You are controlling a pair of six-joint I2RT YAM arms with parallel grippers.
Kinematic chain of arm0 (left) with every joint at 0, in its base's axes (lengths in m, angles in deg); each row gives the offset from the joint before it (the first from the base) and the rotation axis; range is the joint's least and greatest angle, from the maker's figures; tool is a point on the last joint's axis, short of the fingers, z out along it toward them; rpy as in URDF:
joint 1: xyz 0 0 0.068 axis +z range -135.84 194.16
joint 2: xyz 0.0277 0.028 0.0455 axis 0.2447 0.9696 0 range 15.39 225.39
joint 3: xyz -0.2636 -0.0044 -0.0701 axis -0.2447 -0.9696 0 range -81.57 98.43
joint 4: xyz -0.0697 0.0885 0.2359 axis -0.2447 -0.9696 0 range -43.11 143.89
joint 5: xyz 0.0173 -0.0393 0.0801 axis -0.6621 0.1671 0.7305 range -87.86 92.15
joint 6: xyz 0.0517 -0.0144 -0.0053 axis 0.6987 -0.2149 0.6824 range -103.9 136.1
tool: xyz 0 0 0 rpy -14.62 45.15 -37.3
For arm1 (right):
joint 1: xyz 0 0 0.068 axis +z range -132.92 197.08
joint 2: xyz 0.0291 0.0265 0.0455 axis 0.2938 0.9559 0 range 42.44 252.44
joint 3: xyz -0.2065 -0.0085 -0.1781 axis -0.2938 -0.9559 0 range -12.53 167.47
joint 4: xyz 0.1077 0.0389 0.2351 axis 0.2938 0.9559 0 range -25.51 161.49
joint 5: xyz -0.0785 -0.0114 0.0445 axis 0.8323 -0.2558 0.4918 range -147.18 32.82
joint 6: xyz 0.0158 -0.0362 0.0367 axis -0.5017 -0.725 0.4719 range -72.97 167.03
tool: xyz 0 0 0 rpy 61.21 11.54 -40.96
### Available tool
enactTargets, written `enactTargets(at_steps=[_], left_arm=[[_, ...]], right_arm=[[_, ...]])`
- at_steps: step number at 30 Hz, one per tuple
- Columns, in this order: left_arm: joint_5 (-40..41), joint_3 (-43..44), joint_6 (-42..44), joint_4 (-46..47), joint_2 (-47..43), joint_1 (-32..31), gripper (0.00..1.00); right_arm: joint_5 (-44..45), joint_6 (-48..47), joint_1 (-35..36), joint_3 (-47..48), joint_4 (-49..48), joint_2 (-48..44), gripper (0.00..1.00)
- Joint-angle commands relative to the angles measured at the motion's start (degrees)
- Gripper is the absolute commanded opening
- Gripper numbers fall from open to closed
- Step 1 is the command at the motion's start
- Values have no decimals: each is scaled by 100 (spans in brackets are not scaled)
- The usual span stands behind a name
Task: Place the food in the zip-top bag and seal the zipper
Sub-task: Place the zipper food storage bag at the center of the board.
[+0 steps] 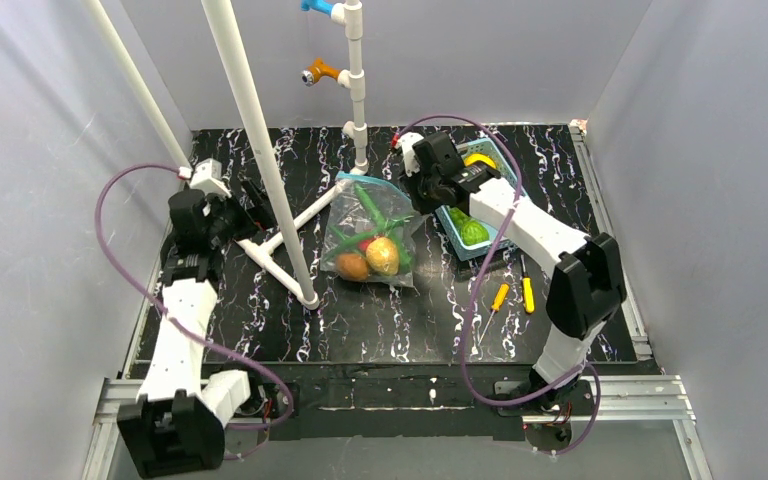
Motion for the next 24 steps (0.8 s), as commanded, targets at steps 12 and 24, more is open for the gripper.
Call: enactTargets(at_steps=[12,24], left_arm=[[2477,769,-1109,-2479,-2045,-6,98],[2895,2104,-746,-2377,-2420,-4,98]], right_arm=[[1501,1121,16,377,1312,-644,57],[1145,1150,43,-1132,453,-4396,98]])
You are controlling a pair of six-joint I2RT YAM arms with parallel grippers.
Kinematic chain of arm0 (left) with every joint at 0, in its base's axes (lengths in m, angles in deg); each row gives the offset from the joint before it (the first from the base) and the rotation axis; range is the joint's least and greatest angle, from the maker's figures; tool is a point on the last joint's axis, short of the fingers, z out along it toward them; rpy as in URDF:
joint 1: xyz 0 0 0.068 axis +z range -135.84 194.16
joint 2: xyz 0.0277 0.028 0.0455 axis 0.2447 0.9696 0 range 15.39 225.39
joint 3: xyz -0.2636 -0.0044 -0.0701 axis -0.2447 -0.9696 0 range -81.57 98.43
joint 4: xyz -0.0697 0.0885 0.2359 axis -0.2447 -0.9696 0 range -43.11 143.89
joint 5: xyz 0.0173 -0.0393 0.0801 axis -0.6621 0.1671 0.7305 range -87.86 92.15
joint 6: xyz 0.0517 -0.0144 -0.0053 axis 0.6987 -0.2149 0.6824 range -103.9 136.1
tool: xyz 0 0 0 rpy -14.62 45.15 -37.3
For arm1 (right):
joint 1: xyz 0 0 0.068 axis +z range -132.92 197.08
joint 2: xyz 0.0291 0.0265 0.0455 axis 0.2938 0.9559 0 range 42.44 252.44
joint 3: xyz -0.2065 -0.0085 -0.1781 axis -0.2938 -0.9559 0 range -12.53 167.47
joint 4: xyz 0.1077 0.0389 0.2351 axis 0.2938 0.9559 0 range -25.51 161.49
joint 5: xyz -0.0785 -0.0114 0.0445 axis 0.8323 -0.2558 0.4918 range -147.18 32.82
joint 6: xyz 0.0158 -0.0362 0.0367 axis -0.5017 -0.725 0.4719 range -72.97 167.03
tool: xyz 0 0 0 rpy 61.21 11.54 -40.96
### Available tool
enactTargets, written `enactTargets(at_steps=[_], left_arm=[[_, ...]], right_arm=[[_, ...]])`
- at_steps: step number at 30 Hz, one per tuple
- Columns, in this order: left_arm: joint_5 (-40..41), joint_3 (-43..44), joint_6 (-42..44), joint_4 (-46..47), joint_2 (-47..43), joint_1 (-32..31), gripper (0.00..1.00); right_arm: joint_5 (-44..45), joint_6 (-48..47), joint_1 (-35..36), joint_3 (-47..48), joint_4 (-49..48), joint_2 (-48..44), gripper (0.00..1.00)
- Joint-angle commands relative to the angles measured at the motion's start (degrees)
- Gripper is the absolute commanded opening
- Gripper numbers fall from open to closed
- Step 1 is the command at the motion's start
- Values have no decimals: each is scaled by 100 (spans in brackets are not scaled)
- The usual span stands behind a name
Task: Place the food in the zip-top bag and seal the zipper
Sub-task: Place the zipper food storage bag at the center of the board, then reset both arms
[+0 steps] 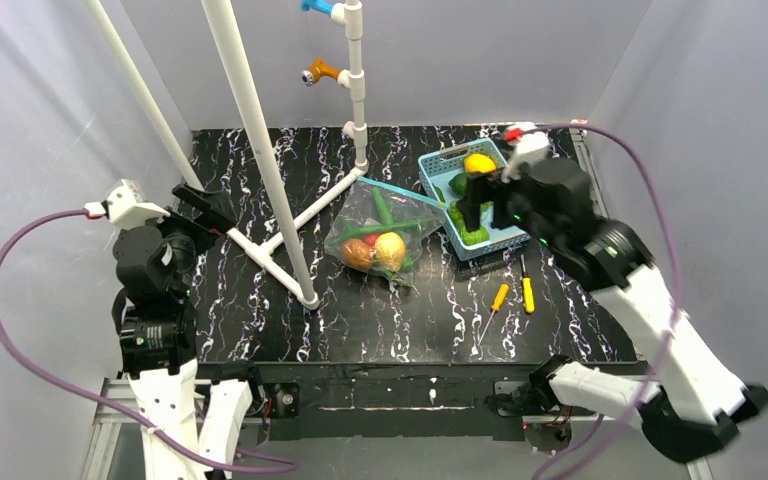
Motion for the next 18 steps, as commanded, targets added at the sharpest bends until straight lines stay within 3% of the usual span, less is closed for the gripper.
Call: enactTargets(at_steps=[1,10,18], left_arm=[[292,734,261,52,-84,5,98],[369,1812,522,557,-401,-2,98],[-95,2199,599,1039,-612,-1,98]], right_arm=[[125,-111,12,-396,-455,-1086,98],[66,-247,12,-1060,-1254,-3270,98],[1264,-286,12,-980,-1675,-3928,98]])
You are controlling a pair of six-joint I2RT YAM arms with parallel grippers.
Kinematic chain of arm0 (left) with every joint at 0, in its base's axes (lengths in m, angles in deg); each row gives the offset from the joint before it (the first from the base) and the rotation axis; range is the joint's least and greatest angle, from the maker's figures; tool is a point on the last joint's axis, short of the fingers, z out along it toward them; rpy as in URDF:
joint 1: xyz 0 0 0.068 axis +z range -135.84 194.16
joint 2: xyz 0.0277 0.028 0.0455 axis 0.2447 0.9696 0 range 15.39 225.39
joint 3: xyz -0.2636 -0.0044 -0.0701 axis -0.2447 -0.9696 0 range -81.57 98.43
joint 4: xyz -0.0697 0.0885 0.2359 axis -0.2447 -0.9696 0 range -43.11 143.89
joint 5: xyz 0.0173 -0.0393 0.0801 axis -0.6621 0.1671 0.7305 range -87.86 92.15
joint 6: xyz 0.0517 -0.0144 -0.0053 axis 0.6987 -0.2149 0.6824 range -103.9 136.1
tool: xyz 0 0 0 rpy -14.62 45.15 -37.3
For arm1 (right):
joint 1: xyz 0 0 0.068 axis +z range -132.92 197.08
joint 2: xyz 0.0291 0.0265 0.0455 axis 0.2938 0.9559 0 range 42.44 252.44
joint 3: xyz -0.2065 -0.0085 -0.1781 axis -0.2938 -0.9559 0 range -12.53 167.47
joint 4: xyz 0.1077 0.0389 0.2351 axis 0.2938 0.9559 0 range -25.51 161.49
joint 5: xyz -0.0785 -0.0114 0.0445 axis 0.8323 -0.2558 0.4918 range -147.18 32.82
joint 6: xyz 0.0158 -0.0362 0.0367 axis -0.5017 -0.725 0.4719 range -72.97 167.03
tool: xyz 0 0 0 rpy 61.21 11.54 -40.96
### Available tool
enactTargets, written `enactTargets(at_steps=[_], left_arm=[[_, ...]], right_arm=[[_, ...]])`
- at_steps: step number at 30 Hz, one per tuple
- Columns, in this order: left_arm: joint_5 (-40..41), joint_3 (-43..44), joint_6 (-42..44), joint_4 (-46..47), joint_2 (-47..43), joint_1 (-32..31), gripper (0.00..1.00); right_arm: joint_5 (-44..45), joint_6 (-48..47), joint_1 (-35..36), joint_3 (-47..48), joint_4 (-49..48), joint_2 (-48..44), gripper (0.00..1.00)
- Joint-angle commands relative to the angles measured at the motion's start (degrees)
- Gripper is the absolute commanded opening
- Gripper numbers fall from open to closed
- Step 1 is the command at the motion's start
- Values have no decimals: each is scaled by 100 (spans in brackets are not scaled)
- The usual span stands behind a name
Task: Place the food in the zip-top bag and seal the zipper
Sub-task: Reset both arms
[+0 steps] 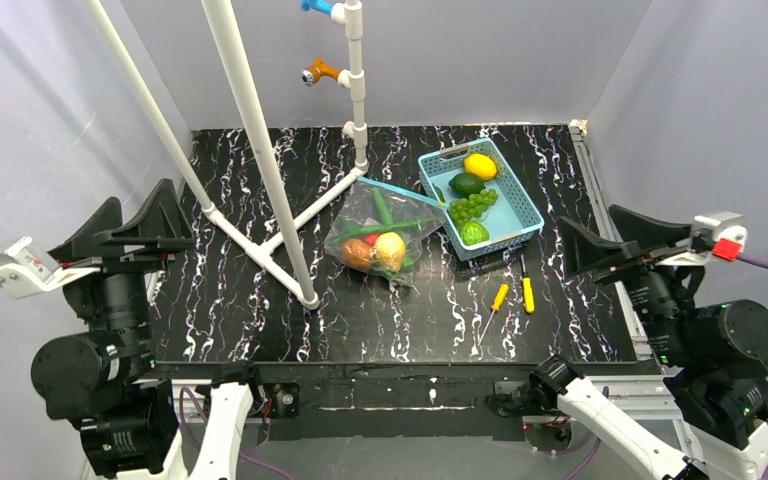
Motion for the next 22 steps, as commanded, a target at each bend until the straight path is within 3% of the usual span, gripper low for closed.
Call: enactTargets(at_steps=[1,10,22], left_arm=[[-331,148,132,415,-21,1,98],[-853,-69,401,610,-116,-307,98],[-729,-58,854,572,-207,-943,98]], right_arm=[[721,-141,10,186,-454,20,98],[787,-185,10,382,-180,36,98],[589,-339,10,342,-254,-256,98]])
